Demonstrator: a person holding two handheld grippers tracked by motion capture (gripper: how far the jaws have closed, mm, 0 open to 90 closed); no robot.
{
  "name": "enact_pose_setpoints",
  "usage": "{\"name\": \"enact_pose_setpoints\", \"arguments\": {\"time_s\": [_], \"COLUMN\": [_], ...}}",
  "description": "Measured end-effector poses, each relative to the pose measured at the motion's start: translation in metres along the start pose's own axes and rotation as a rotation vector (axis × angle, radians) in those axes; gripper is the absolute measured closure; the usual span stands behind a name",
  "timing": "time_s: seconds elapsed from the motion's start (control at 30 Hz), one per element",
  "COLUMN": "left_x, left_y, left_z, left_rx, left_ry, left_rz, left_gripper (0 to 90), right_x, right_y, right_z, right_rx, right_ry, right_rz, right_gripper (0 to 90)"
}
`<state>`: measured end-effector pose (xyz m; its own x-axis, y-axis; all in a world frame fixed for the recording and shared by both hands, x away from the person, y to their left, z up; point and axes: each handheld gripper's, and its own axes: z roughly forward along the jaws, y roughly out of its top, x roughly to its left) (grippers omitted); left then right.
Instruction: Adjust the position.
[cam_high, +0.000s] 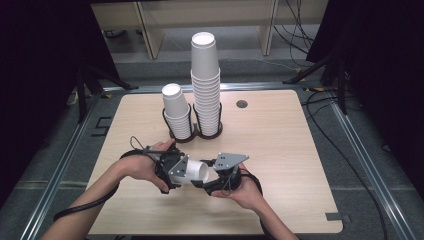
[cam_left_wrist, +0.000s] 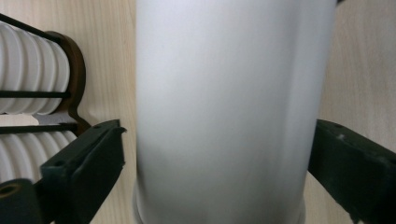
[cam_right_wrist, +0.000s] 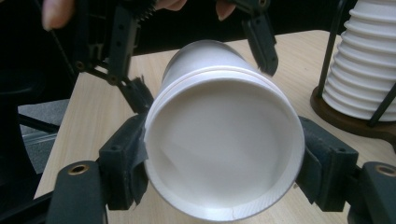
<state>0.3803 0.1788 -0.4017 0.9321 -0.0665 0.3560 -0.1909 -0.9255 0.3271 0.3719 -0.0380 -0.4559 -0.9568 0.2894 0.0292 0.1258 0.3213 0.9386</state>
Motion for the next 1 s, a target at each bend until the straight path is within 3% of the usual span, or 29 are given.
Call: {"name": "enact_pose_setpoints", "arguments": {"time_s": [0.2, 0.23, 0.33, 0.57, 0.77, 0.9, 1.0], "left_x": [0.0, -0.001, -0.004, -0.013, -0.022, -0.025, -0.025], "left_y": [-0.004, -0.006, -0.013, -0.034, -0.049, -0.057, -0.061], "left_z": [-0.008, -0.009, -0.013, -0.013, -0.001, 0.008, 0.013], "left_rx": [-0.054, -0.066, -0.118, -0.264, -0.415, -0.496, -0.54], "left_ry": [0.04, 0.043, 0.066, 0.084, 0.087, 0.098, 0.081], "left_rz": [-0.017, -0.023, -0.039, -0.112, -0.206, -0.262, -0.289], "left_gripper": [0.0, 0.0, 0.3, 2.5, 4.9, 5.3, 5.4], "right_x": [-0.003, -0.002, -0.004, -0.006, -0.007, -0.006, -0.005], "right_y": [-0.003, -0.003, -0.004, -0.007, -0.009, -0.009, -0.009], "right_z": [-0.005, -0.006, -0.012, -0.026, -0.031, -0.031, -0.031], "right_rx": [-0.001, 0.008, 0.004, 0.008, -0.015, -0.013, 0.001], "right_ry": [-0.003, 0.005, -0.004, 0.01, 0.006, 0.018, 0.032], "right_rz": [0.008, 0.029, 0.018, 0.034, 0.022, 0.034, 0.037], "right_gripper": [27.9, 27.8, 27.8, 27.8, 27.7, 27.7, 27.7]}}
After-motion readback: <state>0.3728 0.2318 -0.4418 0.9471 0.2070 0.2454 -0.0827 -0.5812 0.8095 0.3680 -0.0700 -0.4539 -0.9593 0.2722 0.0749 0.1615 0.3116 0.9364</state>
